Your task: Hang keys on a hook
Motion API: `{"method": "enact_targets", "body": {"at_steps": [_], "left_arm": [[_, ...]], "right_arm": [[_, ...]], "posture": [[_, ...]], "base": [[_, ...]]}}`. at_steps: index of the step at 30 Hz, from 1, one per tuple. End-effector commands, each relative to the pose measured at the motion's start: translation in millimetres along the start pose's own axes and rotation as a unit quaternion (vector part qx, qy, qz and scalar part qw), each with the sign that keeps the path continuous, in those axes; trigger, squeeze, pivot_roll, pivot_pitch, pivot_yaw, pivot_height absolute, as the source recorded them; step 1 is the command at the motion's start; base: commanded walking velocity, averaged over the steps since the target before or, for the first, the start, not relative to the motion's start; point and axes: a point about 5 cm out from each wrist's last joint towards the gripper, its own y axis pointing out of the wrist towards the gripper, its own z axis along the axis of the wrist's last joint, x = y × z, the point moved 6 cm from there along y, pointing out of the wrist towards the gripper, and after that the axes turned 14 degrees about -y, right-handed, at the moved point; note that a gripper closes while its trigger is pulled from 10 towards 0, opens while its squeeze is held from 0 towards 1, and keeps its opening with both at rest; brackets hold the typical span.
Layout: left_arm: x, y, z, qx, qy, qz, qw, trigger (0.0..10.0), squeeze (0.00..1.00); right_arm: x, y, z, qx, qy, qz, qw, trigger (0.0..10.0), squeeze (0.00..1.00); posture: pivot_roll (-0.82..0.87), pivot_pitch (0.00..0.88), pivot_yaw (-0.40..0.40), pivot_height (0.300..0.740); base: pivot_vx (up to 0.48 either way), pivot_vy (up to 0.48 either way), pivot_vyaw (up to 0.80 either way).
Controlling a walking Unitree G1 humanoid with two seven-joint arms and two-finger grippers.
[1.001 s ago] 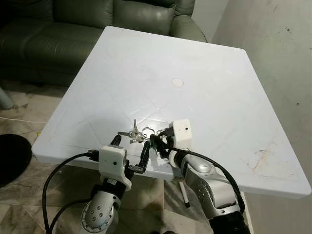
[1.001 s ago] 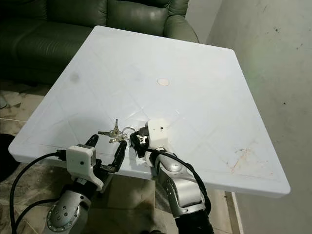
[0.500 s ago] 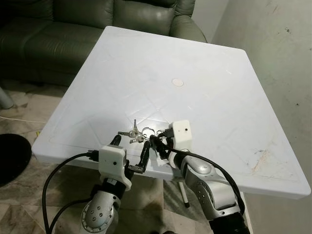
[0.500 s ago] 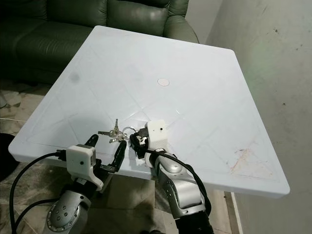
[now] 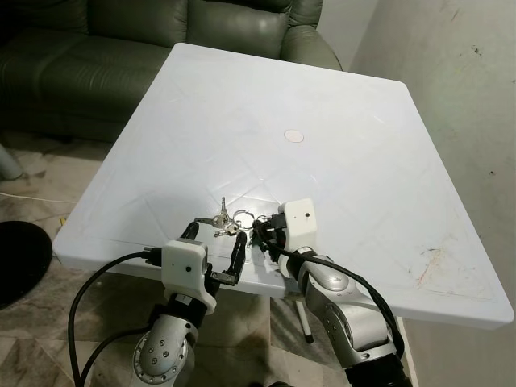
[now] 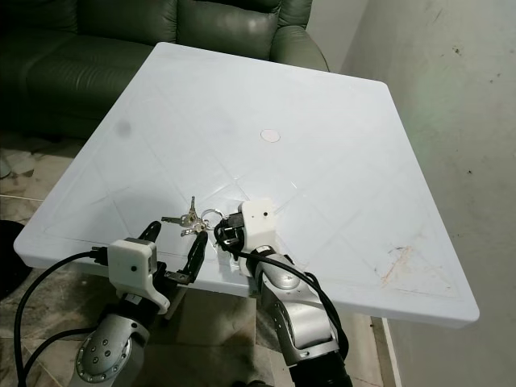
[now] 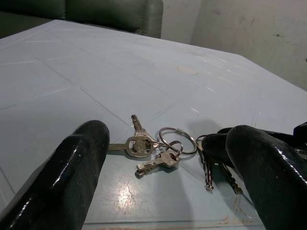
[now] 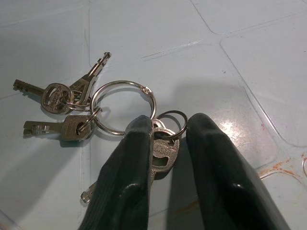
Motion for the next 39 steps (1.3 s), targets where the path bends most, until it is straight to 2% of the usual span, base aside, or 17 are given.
{"method": "enact_targets", "body": {"at_steps": [1, 12, 13, 14, 15, 16, 17, 22, 23, 24, 39], "left_arm": [[3.0, 0.5, 1, 0.003, -0.002, -0.003, 1.000, 10.0, 0.00], [3.2, 0.5, 1, 0.004, -0.004, -0.002, 1.000, 10.0, 0.00], [3.2, 0.5, 1, 0.004, -0.004, -0.002, 1.000, 10.0, 0.00], [3.3, 0.5, 1, 0.004, -0.004, -0.002, 1.000, 10.0, 0.00], [3.5, 0.5, 1, 0.004, -0.004, -0.002, 1.000, 10.0, 0.00], [3.7, 0.5, 1, 0.004, -0.003, -0.002, 1.000, 10.0, 0.00], [4.1, 0.7, 1, 0.004, -0.004, -0.003, 1.000, 10.0, 0.00], [5.1, 0.5, 0, 0.004, -0.005, -0.005, 1.000, 10.0, 0.00], [5.2, 0.5, 0, 0.004, -0.005, -0.005, 1.000, 10.0, 0.00], [5.2, 0.5, 0, 0.004, -0.005, -0.005, 1.000, 10.0, 0.00], [7.2, -1.2, 1, 0.005, -0.006, -0.007, 1.000, 10.0, 0.00]], "right_arm": [[1.1, -1.8, 1, 0.005, 0.007, -0.007, 1.000, 0.0, 0.00], [-0.8, -0.4, 7, 0.017, 0.009, -0.009, 1.000, 0.0, 0.00], [0.0, -0.2, 8, 0.019, 0.009, -0.012, 1.000, 2.9, 0.00], [1.1, 0.3, 10, 0.021, 0.009, -0.015, 1.000, 7.8, 0.00], [0.1, 1.1, 10, 0.020, 0.016, -0.009, 1.000, 10.0, 0.00], [-0.8, 1.6, 10, 0.019, 0.022, -0.004, 1.000, 10.0, 0.00], [0.4, 2.5, 11, 0.021, 0.028, -0.004, 0.999, 10.0, 1.00], [2.2, 4.2, 17, 0.032, 0.018, -0.013, 0.999, 10.0, 1.00], [2.1, 4.4, 18, 0.033, 0.018, -0.014, 0.999, 10.0, 0.84], [1.3, 4.9, 18, 0.031, 0.020, -0.012, 0.999, 10.0, 0.00], [-10.0, 6.2, 5, -0.004, 0.012, 0.006, 1.000, 10.0, 0.00]], "posture": [[0.14, 0.145, -0.159, 0.740], [0.14, 0.148, -0.161, 0.740], [0.14, 0.148, -0.161, 0.740], [0.14, 0.148, -0.161, 0.740], [0.14, 0.149, -0.161, 0.740], [0.14, 0.149, -0.161, 0.740], [0.14, 0.148, -0.161, 0.740], [0.14, 0.146, -0.161, 0.740], [0.14, 0.146, -0.161, 0.740], [0.14, 0.146, -0.161, 0.740], [0.14, 0.145, -0.163, 0.740]], "base": [[0.000, 0.000, 0.00], [0.000, 0.000, 0.00], [0.000, 0.000, 0.00], [0.000, 0.000, 0.00], [0.000, 0.000, 0.00], [0.000, 0.000, 0.00], [0.000, 0.000, 0.00], [0.000, 0.000, 0.00], [0.000, 0.000, 0.00], [0.000, 0.000, 0.00], [0.000, 0.000, 0.00]]}}
